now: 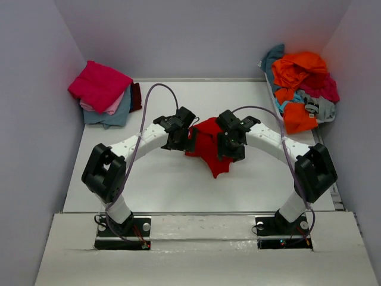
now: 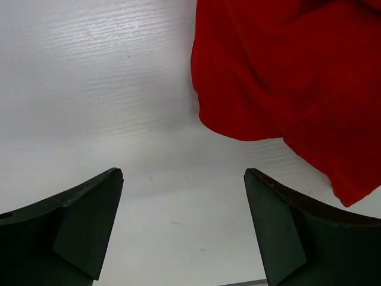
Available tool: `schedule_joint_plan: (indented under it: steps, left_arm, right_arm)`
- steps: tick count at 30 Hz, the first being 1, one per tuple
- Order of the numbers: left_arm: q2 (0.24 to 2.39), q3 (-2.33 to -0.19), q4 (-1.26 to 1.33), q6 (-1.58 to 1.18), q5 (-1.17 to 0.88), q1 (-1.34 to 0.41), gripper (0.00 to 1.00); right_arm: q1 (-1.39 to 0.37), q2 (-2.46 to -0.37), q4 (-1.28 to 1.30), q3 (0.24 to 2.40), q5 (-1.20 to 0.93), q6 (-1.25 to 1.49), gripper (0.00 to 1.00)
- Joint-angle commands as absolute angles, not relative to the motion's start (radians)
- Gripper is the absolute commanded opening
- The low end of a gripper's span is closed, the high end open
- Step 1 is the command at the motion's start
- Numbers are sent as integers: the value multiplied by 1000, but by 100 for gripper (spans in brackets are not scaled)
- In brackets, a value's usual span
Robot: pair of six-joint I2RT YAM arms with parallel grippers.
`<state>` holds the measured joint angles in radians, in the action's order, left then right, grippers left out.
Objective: Fold and stack the t-shirts
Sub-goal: Flatten the tshirt out
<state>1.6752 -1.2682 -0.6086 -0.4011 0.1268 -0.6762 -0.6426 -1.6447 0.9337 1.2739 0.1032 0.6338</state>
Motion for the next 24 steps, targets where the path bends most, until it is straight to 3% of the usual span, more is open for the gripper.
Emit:
schedule_joint_plan:
  steps: [1,12,17,21,24]
  left_arm:
    - [1677,-1309,-641,-390,124,-681,95]
    - [1672,-1307,-643,-391,132,-681,95]
    - [1670,-1304,-640,-388,132,-681,95]
    - [1661,-1284,-620,-396,129,-681,95]
    - [1645,-1258,-585,-413,126,-681,95]
  right_arm:
    - [-643,-1674,867,1267,77,634,63]
    - [-643,-1729,827,1255,34,604,54]
    - [-643,-1741,853,1296,37,595,33]
    - [-643,-1735,925,1364,64,581,9]
    - [-643,-1698,977,1436,87,574,7]
